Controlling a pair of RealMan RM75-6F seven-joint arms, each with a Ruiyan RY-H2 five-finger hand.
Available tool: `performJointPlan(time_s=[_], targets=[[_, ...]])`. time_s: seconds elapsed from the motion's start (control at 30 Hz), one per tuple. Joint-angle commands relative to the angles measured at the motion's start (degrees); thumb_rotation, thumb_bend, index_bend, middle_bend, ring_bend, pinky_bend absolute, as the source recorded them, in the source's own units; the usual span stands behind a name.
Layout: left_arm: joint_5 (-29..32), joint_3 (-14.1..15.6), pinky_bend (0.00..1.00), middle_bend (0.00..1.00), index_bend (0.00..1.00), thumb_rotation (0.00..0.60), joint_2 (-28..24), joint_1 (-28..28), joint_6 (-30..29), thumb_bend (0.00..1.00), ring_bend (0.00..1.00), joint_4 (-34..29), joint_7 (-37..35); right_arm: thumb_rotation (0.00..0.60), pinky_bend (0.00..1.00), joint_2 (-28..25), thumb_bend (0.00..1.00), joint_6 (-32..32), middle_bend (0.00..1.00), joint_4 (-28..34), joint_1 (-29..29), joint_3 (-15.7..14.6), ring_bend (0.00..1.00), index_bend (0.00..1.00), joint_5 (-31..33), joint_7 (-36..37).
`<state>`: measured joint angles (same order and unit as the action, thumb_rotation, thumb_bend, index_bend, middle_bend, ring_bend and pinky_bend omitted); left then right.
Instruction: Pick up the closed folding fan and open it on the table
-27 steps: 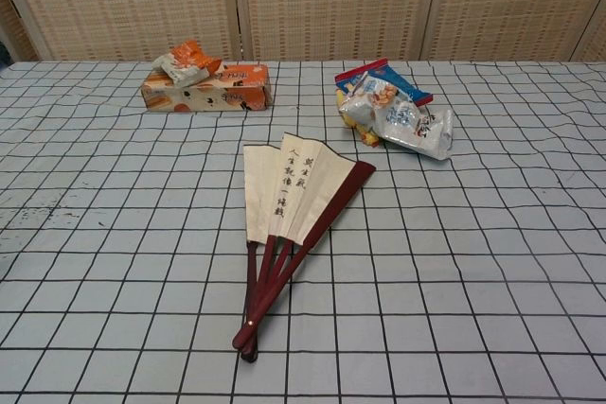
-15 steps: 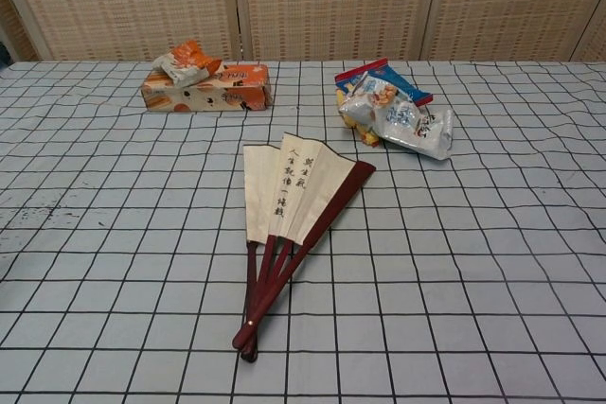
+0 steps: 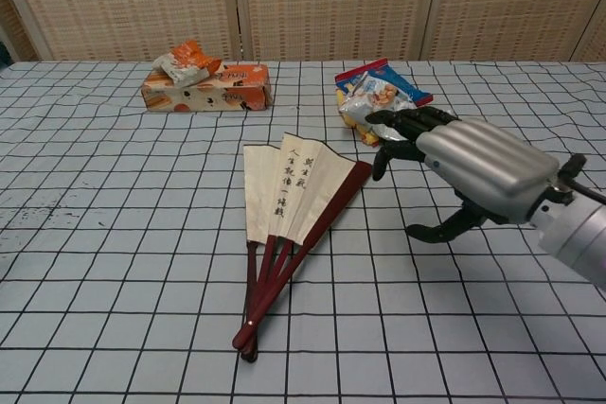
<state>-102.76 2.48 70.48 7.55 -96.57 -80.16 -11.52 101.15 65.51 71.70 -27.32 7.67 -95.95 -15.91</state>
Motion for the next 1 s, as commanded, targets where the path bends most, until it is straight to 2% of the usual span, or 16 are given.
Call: performJointPlan(time_s=[0.03, 0.27, 0.53, 0.73, 0.83, 0.97, 1.0], targets=[[0.37, 0.13, 0.05, 0.0, 0.0, 0.6, -0.52, 0.02, 0.43, 0.49, 0.0, -0.37, -0.45, 0.6, 0.0, 7.4, 0.15, -1.23, 0.0, -8.05, -4.16, 0.52, 0.0, 0.35, 0.28, -0.63], [0.91, 0.49, 0.05, 0.0, 0.0, 0.6, -1.03, -0.18, 0.96, 0.48, 0.0, -0.28, -0.96, 0.6, 0.0, 17.75, 0.15, -0.82, 0.0, -20.08, -7.4, 1.46, 0.0, 0.37, 1.97, -0.05], [2.01, 0.12, 0.05, 0.0, 0.0, 0.6, -0.95, 0.04, 1.94, 0.48, 0.0, -0.13, -0.84, 0.6, 0.0, 24.36, 0.15, -0.6, 0.0, -29.2, -10.3, 1.52, 0.0, 0.43, 2.91, 2.05], [2.76, -0.4, 0.05, 0.0, 0.0, 0.6, -0.94, 0.49, 2.88, 0.48, 0.0, -0.6, 0.09, 0.6, 0.0, 28.68, 0.16, 0.19, 0.0, -34.96, -12.43, 2.67, 0.0, 0.53, 4.17, 4.55], [3.23, -0.7, 0.04, 0.0, 0.0, 0.6, -0.97, 0.55, 3.06, 0.48, 0.0, -0.82, 0.31, 0.6, 0.0, 28.86, 0.28, 1.47, 0.02, -36.01, -13.22, 2.16, 0.0, 0.61, 3.84, 6.24], [3.51, -0.79, 0.04, 0.0, 0.0, 0.6, -0.89, 0.48, 3.07, 0.48, 0.0, -0.71, 0.22, 0.6, 0.0, 28.36, 0.49, 5.79, 0.11, -36.0, -13.27, 1.62, 0.0, 0.74, 2.79, 8.95], [3.59, -0.82, 0.04, 0.0, 0.0, 0.6, -0.86, 0.49, 3.09, 0.48, 0.0, -0.71, 0.13, 0.6, 0.0, 27.64, 0.52, 7.05, 0.12, -35.14, -13.18, 1.36, 0.0, 0.75, 2.38, 9.74]])
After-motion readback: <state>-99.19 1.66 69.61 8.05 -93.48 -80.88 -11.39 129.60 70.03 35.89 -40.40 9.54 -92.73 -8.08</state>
